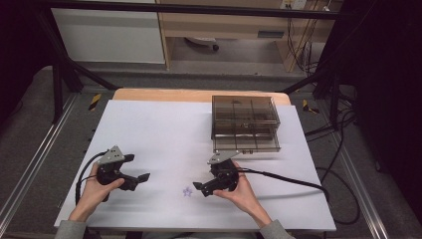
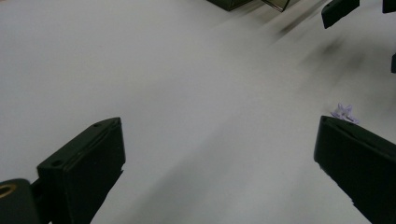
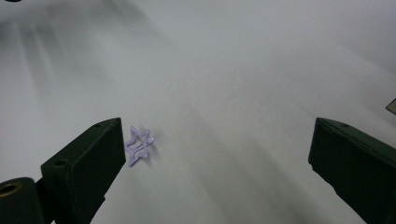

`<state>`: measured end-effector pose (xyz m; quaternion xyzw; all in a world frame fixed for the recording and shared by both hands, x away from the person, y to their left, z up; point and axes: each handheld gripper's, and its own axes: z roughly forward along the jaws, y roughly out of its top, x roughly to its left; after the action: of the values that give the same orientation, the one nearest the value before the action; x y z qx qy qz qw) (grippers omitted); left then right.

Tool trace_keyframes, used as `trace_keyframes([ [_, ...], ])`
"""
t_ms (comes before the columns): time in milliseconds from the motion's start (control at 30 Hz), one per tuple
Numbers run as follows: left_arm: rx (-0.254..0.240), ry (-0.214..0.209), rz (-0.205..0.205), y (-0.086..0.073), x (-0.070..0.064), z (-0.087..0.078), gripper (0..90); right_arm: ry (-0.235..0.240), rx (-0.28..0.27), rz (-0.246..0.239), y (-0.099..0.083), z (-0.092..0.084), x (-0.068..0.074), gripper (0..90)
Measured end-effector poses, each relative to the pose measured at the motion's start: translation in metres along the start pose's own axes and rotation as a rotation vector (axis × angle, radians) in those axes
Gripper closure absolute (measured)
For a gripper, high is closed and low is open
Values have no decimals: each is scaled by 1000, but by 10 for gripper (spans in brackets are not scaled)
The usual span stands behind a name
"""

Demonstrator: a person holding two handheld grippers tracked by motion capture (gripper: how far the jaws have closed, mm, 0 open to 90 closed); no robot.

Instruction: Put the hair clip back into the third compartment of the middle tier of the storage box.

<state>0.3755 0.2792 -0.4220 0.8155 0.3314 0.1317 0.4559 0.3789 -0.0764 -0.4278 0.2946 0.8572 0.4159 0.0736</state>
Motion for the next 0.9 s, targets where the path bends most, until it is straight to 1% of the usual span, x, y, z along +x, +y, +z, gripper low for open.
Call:
trace_keyframes([
  [67, 0, 2, -2, 0, 0, 0, 17, -11, 15, -17, 1, 2, 2, 44],
  [167, -1, 3, -2, 0, 0, -1, 18, 10, 10, -24, 5, 5, 7, 47],
  [200, -2, 4, -3, 0, 0, -1, 17, 19, 4, -13, 6, 6, 8, 47],
  [267, -3, 3, -2, 0, 0, -1, 17, 13, 14, -30, 7, 8, 10, 47],
  [333, -2, 4, -2, 0, 0, -1, 18, 20, 20, -33, 9, 10, 13, 47],
  [400, -2, 3, -2, 0, 0, -1, 17, 41, 23, -45, 10, 13, 16, 74],
  [433, -1, 3, -1, 0, 0, -1, 17, 52, 15, -35, 10, 14, 17, 81],
  [467, -2, 3, -1, 0, 0, -1, 17, 58, 16, -33, 9, 16, 16, 92],
  [600, -3, 4, -1, 0, 0, -1, 18, 69, 37, -53, 8, 19, 16, 137],
  [667, -4, 5, -2, 0, 1, -1, 18, 92, 37, -48, 8, 21, 16, 181],
  [700, -3, 5, -2, 0, 1, -1, 17, 100, 42, -46, 8, 21, 16, 186],
  [733, -2, 4, -2, 0, 0, -1, 18, 103, 49, -53, 8, 22, 17, 186],
  [800, -1, 4, -1, 0, 0, -1, 18, 111, 82, -72, 9, 24, 18, 198],
  [900, -3, 2, 1, 0, 0, -1, 18, 123, 104, -89, 9, 28, 22, 220],
])
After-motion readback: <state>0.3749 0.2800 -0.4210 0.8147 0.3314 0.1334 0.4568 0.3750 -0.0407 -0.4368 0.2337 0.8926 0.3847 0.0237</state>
